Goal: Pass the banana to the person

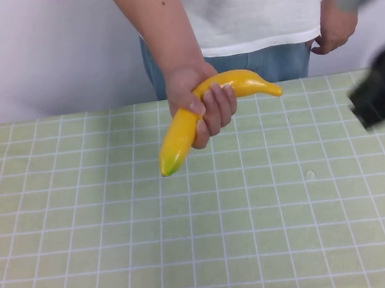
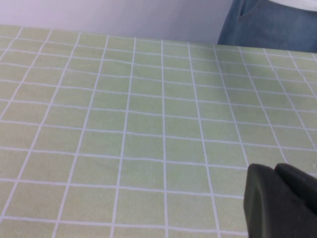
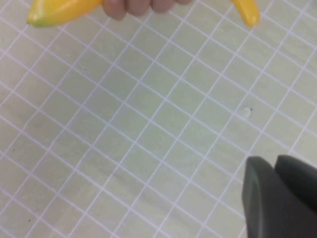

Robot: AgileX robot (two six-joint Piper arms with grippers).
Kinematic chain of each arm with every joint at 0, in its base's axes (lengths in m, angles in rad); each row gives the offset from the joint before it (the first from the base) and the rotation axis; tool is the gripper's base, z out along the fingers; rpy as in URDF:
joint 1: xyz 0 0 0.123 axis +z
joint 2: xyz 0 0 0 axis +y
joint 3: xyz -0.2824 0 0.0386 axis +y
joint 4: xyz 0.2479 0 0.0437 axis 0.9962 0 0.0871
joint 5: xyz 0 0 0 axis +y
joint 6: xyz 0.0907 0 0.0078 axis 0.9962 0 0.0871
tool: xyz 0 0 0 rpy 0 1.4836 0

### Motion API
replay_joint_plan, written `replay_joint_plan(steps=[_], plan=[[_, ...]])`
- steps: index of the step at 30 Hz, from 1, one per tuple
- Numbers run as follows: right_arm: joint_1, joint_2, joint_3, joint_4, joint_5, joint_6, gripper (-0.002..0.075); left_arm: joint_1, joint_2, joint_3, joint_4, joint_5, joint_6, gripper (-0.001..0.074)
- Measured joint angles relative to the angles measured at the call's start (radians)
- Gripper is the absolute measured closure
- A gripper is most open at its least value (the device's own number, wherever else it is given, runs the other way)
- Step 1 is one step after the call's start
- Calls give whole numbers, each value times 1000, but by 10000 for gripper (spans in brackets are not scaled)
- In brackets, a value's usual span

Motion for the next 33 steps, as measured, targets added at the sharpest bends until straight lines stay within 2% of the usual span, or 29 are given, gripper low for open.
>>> replay_joint_plan(steps=[6, 10, 20, 27, 29, 33], plan=[[0, -192, 299, -22, -177, 26, 732, 0, 0, 0, 0, 0, 0, 738], [0, -269, 420, -27, -218, 28, 733, 0, 0, 0, 0, 0, 0, 738], [0, -281, 442, -62, -203, 28, 733, 0, 0, 0, 0, 0, 0, 738], [0, -283, 442, -219, -206, 28, 733, 0, 0, 0, 0, 0, 0, 738], [-13, -300, 448, -237, -241, 28, 733, 0, 0, 0, 0, 0, 0, 738], [-92, -381, 514, -214, -437, 37, 733, 0, 0, 0, 0, 0, 0, 738]])
